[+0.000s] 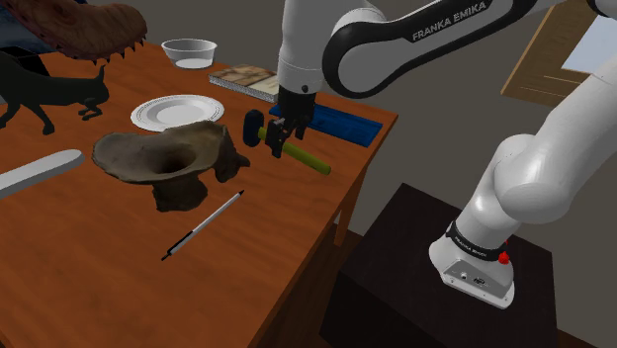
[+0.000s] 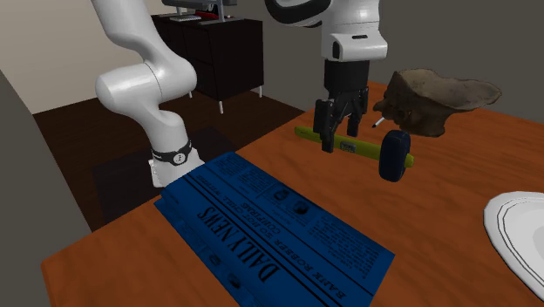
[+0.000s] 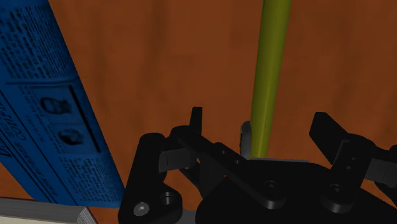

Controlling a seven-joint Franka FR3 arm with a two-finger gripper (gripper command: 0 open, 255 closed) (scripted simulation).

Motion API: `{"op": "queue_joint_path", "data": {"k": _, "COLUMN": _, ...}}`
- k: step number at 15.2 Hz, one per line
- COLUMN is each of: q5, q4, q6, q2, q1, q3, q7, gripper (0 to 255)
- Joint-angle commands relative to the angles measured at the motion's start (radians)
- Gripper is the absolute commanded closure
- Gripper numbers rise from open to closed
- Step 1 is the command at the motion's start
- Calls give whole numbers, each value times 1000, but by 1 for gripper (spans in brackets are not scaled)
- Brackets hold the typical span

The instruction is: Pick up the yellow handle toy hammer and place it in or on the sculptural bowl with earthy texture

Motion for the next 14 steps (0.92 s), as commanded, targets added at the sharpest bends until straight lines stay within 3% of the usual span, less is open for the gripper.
{"op": "queue_joint_path", "data": {"k": 1, "q5": -1, "q4": -2, "q6": 6, "q2": 3, "q1": 0, "q3": 1, "q7": 2, "gripper": 0}}
{"op": "queue_joint_path", "data": {"k": 6, "q5": -1, "q4": -2, "q6": 5, "q2": 3, "q1": 0, "q3": 1, "q7": 2, "gripper": 0}}
{"op": "queue_joint_path", "data": {"k": 7, "q5": -1, "q4": -2, "q6": 5, "q2": 3, "q1": 0, "q3": 1, "q7": 2, "gripper": 255}}
{"op": "queue_joint_path", "data": {"k": 14, "q5": -1, "q4": -3, "q6": 6, "q2": 3, "q1": 0, "q3": 1, "q7": 2, "gripper": 255}}
